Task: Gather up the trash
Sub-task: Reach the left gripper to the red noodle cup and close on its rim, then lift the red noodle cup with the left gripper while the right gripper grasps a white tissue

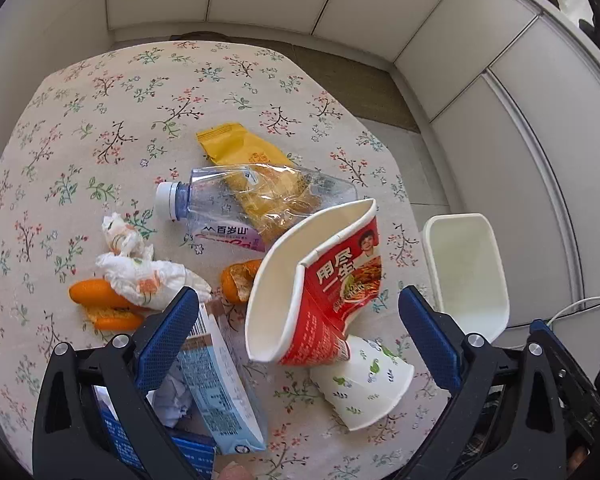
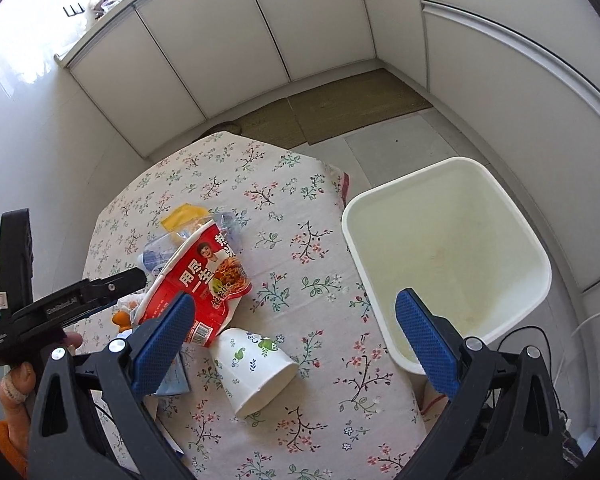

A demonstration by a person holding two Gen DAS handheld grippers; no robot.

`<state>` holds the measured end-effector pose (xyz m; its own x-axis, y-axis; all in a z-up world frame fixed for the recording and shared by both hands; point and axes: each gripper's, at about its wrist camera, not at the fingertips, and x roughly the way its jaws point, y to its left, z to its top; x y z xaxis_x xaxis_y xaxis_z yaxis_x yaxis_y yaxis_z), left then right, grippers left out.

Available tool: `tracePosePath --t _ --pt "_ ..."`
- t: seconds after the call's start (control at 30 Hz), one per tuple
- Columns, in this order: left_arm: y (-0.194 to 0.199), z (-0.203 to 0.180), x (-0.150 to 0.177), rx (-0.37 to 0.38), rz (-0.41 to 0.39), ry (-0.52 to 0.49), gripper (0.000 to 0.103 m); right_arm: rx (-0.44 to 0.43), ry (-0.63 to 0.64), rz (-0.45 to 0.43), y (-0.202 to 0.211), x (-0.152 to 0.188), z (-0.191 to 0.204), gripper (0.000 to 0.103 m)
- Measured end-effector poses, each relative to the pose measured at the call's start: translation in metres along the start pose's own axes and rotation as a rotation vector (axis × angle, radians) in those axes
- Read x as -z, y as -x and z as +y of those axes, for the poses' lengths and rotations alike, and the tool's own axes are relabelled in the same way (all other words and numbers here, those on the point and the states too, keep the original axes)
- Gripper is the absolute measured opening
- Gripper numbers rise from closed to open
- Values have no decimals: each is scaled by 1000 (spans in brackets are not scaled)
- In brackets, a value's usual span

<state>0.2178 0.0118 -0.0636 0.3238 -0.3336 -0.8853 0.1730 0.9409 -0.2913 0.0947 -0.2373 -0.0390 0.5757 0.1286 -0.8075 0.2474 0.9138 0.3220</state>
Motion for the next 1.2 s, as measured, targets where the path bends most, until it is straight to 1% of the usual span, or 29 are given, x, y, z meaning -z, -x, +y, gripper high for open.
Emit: tracePosePath --t 0.13,0.2,0.3,0.33,0.4,0.43,0.47,0.57,0.63,0.67,0.83,0.9,0.97,1.1,1.2 --pt "-28 -4 -11 -37 45 -73 96 -25 -20 37 -9 -3 -6 98" --pt "-42 -6 -12 -58 72 -93 96 -33 -28 56 -13 -5 -7 98" --pt "-55 -10 -9 -40 107 -117 94 -46 -48 76 -18 -6 -10 98" --pt "-58 -11 -9 -40 109 -125 91 -50 -57 83 -19 -7 -11 98" --pt "-62 -13 -8 -34 115 -137 80 -61 -79 101 -21 -8 -15 98" --pt "-64 -15 -7 -19 121 -139 67 -70 -92 111 -22 -9 -17 98" --pt "-66 -16 -7 -5 127 -140 57 -78 -105 121 -24 -9 -19 98" --pt "-62 -22 -4 38 128 -156 39 -98 -138 150 -27 -9 -23 98" --pt "-55 -23 -2 77 121 -146 31 -113 -159 165 -30 -9 -25 98" --pt "-51 -23 -2 92 112 -141 29 -120 -166 168 -31 -9 -26 98" --pt "-33 -21 4 131 79 -115 28 -129 -167 164 -31 -10 -21 98" --pt "-20 -18 9 150 50 -100 28 -131 -164 164 -32 -11 -18 98" --pt "-3 -13 12 164 9 -82 28 -135 -162 163 -34 -12 -15 98" --pt "46 14 14 183 -102 16 28 -121 -143 153 -42 -14 -1 98" --pt "82 46 14 175 -189 106 28 -81 -53 129 -49 -18 21 98"
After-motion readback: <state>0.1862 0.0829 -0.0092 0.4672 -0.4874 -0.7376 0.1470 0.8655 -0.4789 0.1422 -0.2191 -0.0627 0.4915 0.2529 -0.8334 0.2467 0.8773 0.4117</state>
